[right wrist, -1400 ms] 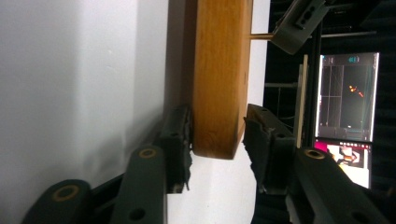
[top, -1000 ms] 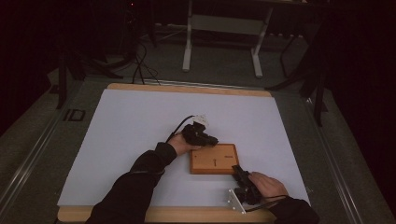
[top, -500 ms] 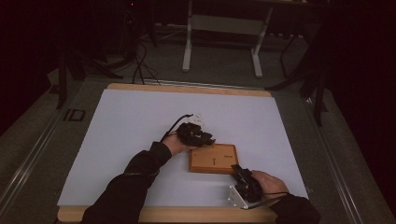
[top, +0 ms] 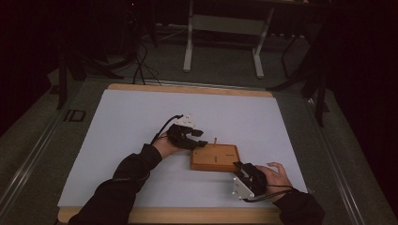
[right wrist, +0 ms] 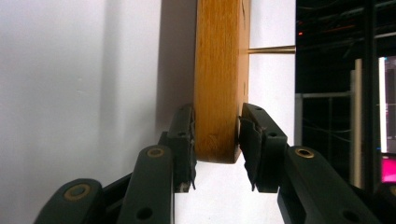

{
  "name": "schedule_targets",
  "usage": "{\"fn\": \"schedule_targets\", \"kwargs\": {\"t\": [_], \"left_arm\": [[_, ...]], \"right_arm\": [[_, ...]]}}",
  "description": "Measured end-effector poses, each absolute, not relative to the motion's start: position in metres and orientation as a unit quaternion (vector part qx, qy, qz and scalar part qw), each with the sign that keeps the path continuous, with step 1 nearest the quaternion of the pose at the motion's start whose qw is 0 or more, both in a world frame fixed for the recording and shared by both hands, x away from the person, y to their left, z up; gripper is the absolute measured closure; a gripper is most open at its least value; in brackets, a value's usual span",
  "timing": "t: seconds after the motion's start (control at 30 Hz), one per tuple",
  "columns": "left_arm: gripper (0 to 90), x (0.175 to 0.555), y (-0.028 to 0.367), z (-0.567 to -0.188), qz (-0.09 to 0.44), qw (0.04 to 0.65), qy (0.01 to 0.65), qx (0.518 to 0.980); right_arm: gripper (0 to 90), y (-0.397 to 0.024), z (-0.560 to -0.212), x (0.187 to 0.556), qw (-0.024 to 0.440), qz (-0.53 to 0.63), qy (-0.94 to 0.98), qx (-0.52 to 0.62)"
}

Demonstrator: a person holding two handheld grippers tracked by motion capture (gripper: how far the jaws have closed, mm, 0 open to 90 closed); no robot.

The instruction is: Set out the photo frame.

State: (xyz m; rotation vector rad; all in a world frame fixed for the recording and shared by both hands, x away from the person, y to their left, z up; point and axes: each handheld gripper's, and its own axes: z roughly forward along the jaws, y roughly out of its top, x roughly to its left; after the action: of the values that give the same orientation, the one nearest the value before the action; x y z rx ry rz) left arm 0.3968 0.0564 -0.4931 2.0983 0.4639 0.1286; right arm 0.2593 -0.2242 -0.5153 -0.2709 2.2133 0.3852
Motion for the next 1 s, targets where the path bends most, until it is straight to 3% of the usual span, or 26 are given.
{"fn": "schedule_targets", "kwargs": {"t": [0.3, 0.4, 0.47, 0.77, 0.93, 1.0], "left_arm": [[36.1, 0.390, 0.078, -0.489, 0.062, 0.490, 0.207, 0.845], [30.6, 0.389, 0.086, -0.490, 0.057, 0.497, 0.216, 0.838], [21.4, 0.388, 0.091, -0.491, 0.054, 0.501, 0.210, 0.838], [14.7, 0.383, 0.107, -0.489, 0.063, 0.509, 0.214, 0.832], [2.3, 0.377, 0.117, -0.492, 0.060, 0.524, 0.222, 0.820], [2.1, 0.376, 0.119, -0.492, 0.063, 0.525, 0.221, 0.819]], "right_arm": [[67.2, -0.227, -0.497, 0.273, 0.387, 0.173, 0.900, -0.100], [67.4, -0.228, -0.492, 0.278, 0.376, 0.177, 0.904, -0.099], [67.9, -0.228, -0.488, 0.282, 0.370, 0.179, 0.906, -0.096], [68.7, -0.230, -0.474, 0.294, 0.349, 0.191, 0.913, -0.091], [69.2, -0.229, -0.471, 0.297, 0.347, 0.187, 0.914, -0.090], [69.3, -0.229, -0.470, 0.297, 0.344, 0.190, 0.915, -0.087]]}}
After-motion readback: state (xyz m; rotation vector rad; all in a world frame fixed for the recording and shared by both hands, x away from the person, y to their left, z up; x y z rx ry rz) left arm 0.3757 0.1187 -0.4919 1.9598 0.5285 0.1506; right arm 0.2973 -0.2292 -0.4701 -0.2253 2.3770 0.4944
